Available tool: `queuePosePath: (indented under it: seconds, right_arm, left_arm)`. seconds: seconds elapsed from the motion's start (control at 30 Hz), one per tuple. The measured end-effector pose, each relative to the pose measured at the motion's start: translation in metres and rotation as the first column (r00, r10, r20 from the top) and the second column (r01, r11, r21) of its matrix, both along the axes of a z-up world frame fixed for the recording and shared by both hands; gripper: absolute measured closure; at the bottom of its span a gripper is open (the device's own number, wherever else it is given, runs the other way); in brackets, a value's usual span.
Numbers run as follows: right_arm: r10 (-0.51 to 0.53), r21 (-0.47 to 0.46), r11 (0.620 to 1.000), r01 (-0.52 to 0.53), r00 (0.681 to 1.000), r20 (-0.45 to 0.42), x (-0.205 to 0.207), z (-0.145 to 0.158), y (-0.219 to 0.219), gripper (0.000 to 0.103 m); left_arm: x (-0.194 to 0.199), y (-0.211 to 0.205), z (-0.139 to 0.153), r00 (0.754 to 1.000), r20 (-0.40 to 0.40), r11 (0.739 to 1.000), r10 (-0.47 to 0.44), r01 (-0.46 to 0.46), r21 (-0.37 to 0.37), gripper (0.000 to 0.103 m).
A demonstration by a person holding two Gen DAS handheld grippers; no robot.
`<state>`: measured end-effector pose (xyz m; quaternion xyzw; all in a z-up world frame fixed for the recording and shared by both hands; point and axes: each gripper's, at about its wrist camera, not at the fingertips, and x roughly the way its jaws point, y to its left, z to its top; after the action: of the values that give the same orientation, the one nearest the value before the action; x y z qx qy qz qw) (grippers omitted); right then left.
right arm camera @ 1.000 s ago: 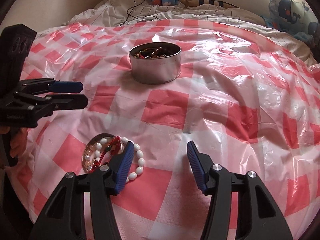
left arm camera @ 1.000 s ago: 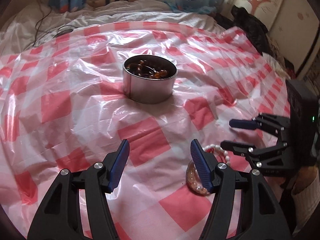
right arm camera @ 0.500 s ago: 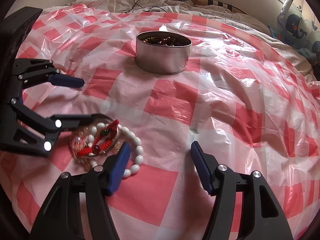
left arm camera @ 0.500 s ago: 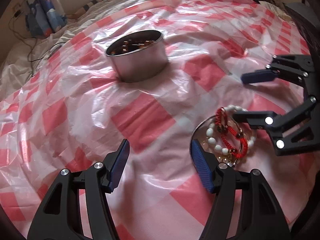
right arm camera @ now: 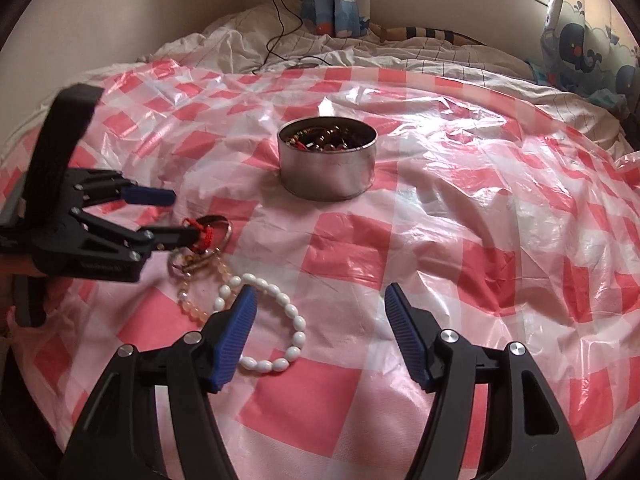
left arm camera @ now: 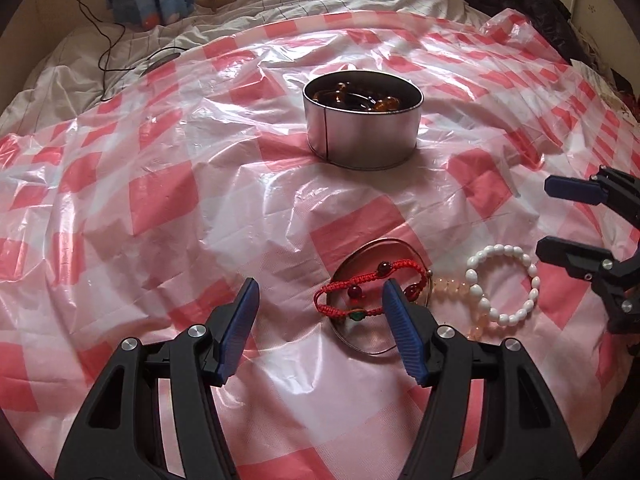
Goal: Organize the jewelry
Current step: 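Close the left gripper on the red beaded bracelet beside the silver bangle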
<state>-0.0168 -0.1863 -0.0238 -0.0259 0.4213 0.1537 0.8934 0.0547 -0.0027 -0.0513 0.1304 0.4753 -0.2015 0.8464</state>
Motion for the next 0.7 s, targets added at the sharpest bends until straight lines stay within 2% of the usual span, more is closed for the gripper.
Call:
queuePosePath:
  seconds: [0.13, 0.27, 0.33, 0.4, 0.5, 0.6, 0.63, 0.7]
  right_arm:
    - [0.036, 0.079, 0.996, -0.04, 0.998, 0.045, -0.003, 0.007, 0.011, 0.039]
    - [0.11, 0.078, 0.99, -0.117, 0.989, 0.094, -0.009, 0.01, 0.034, 0.039]
    - [0.13, 0.056, 0.989, -0.135, 0.988, 0.087, -0.01, 0.005, 0.043, 0.039]
    - [0.134, 0.044, 0.989, -0.138, 0.988, 0.079, -0.01, 0.001, 0.047, 0.039]
    - [0.124, 0.051, 0.99, -0.128, 0.989, 0.077, -0.009, 0.0, 0.046, 0.039]
    - [0.11, 0.067, 0.991, -0.115, 0.991, 0.072, -0.007, -0.001, 0.042, 0.039]
    - [0.106, 0.07, 0.991, -0.111, 0.992, 0.071, -0.007, -0.001, 0.041, 0.039]
    - [0.101, 0.076, 0.991, -0.107, 0.992, 0.071, -0.006, -0.001, 0.04, 0.039]
  left_arm:
    - [0.002, 0.009, 0.004, 0.999, 0.004, 0.999, 0.038, -0.038, -0.034, 0.042]
    - [0.01, 0.031, 0.01, 0.996, -0.052, 0.986, 0.071, -0.078, -0.149, 0.042]
    - [0.01, 0.031, 0.007, 0.996, -0.078, 0.987, 0.035, -0.047, -0.152, 0.042]
    - [0.009, 0.027, 0.003, 0.996, -0.081, 0.991, 0.021, -0.032, -0.13, 0.042]
    - [0.005, 0.02, 0.003, 0.997, -0.07, 0.989, -0.013, 0.002, -0.148, 0.044]
    - [0.001, 0.01, -0.001, 0.997, -0.067, 0.993, -0.047, 0.04, -0.113, 0.062]
    - [0.001, 0.006, -0.004, 0.996, -0.072, 0.994, -0.056, 0.049, -0.098, 0.073]
    - [0.0, 0.002, -0.006, 0.995, -0.072, 0.995, -0.069, 0.063, -0.08, 0.082]
